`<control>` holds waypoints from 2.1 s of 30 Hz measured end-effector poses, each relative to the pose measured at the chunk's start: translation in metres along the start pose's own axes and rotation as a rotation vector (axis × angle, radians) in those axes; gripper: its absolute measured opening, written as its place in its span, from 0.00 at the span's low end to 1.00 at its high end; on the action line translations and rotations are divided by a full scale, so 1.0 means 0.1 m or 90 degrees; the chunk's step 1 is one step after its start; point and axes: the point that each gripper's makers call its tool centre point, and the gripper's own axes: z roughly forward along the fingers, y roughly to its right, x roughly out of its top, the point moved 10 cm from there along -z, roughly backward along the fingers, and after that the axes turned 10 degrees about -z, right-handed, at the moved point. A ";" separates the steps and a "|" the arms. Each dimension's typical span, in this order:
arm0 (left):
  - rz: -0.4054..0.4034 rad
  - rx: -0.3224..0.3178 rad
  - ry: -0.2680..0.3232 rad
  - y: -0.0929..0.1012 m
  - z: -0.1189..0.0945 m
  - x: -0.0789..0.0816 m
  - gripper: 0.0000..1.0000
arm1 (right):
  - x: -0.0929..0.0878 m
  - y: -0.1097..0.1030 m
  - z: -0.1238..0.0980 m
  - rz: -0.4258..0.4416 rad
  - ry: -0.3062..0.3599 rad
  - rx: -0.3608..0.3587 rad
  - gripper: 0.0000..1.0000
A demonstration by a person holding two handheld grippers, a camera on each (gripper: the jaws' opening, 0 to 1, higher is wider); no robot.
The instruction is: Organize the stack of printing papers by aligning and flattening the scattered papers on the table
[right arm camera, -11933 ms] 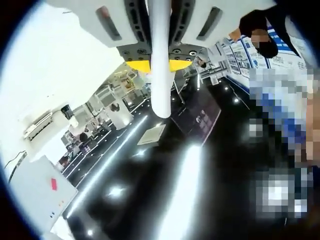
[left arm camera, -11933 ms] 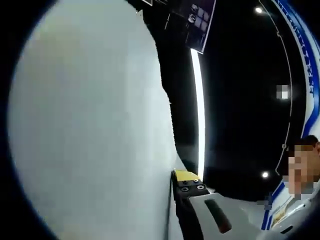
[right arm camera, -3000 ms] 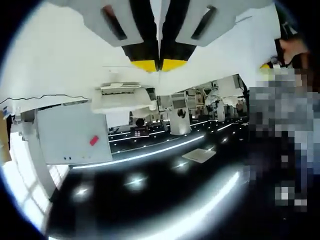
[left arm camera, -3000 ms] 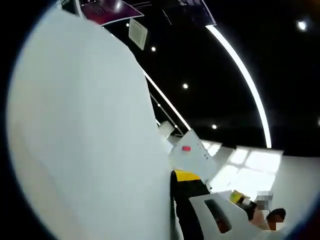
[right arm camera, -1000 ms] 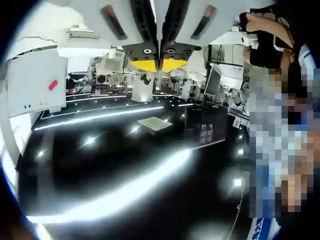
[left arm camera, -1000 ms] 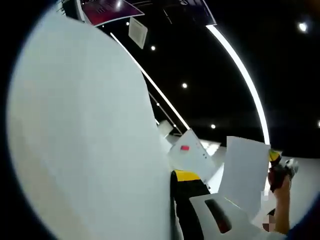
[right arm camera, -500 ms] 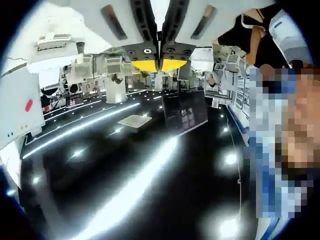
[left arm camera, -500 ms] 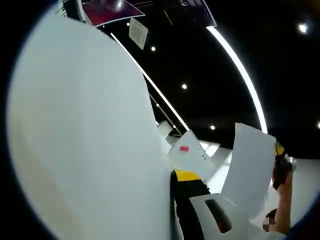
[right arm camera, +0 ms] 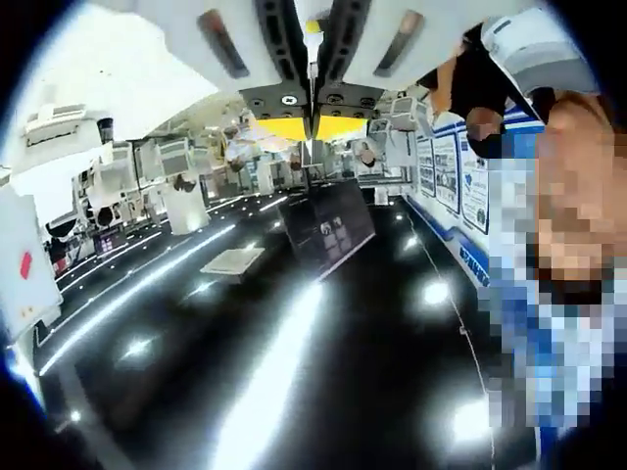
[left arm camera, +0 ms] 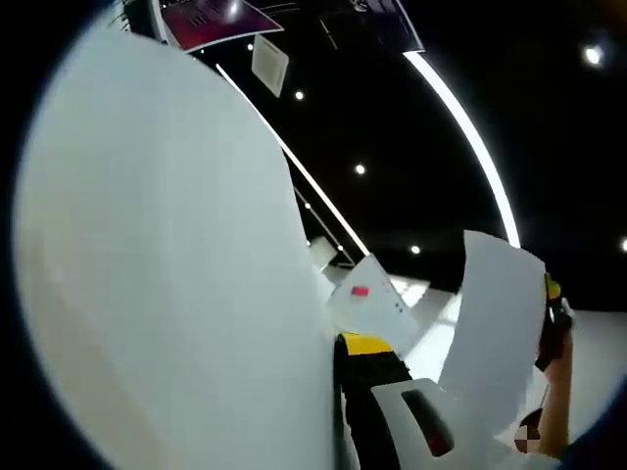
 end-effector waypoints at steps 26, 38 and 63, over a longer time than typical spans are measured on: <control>0.011 -0.002 0.002 -0.02 0.00 0.01 0.06 | -0.72 0.62 0.70 0.086 -0.132 0.042 0.00; 0.010 -0.005 0.002 -0.01 -0.01 0.01 0.06 | -0.54 0.41 0.97 0.053 -0.145 0.106 0.00; 0.007 -0.027 -0.017 0.00 0.01 0.00 0.09 | -1.31 1.35 1.16 0.180 -0.154 0.128 0.00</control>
